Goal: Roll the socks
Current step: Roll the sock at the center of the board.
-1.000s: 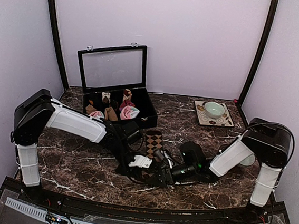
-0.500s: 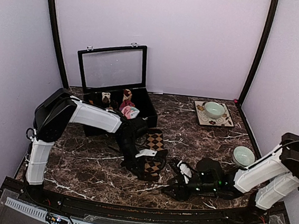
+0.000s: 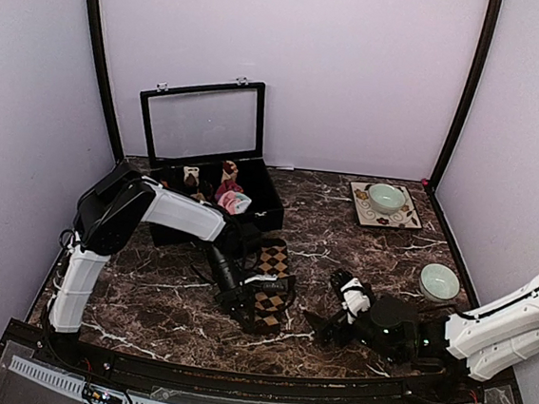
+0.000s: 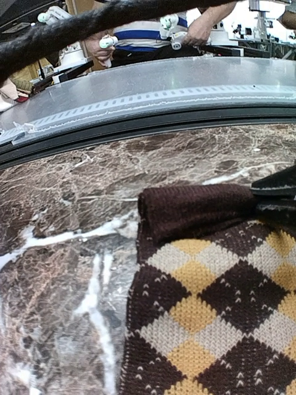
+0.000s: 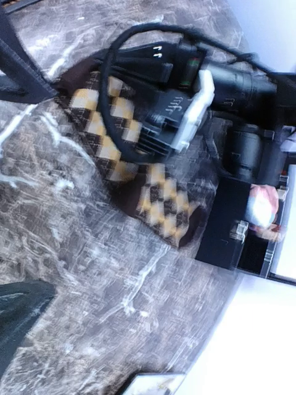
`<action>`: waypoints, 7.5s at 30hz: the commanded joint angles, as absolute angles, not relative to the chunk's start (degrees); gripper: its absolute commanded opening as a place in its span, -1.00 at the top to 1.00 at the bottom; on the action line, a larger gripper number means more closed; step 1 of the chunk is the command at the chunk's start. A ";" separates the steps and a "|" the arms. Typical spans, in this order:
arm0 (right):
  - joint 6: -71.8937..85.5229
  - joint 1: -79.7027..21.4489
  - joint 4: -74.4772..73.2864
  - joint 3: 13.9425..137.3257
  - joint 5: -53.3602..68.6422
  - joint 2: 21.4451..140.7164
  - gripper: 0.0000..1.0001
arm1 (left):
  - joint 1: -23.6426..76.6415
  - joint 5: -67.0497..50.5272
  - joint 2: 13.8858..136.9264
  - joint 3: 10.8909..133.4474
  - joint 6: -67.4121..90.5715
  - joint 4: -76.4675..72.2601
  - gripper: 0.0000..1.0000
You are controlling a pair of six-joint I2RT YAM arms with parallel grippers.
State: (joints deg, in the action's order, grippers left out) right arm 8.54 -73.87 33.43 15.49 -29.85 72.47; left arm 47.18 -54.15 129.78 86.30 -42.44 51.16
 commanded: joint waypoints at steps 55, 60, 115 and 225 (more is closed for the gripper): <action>-12.87 -68.14 48.47 28.31 9.10 108.60 1.00 | 43.08 -49.41 135.83 90.77 -39.64 58.59 0.23; -3.79 -65.41 41.76 30.77 12.40 108.44 1.00 | 42.08 -47.94 126.10 84.10 -38.88 51.63 0.10; 43.33 -51.68 25.29 38.03 40.20 114.99 0.85 | 55.72 -23.08 111.96 65.12 -49.72 25.19 1.00; 6.37 -59.49 28.47 34.33 24.42 108.59 1.00 | 42.32 -34.59 106.39 68.24 -37.85 32.08 0.19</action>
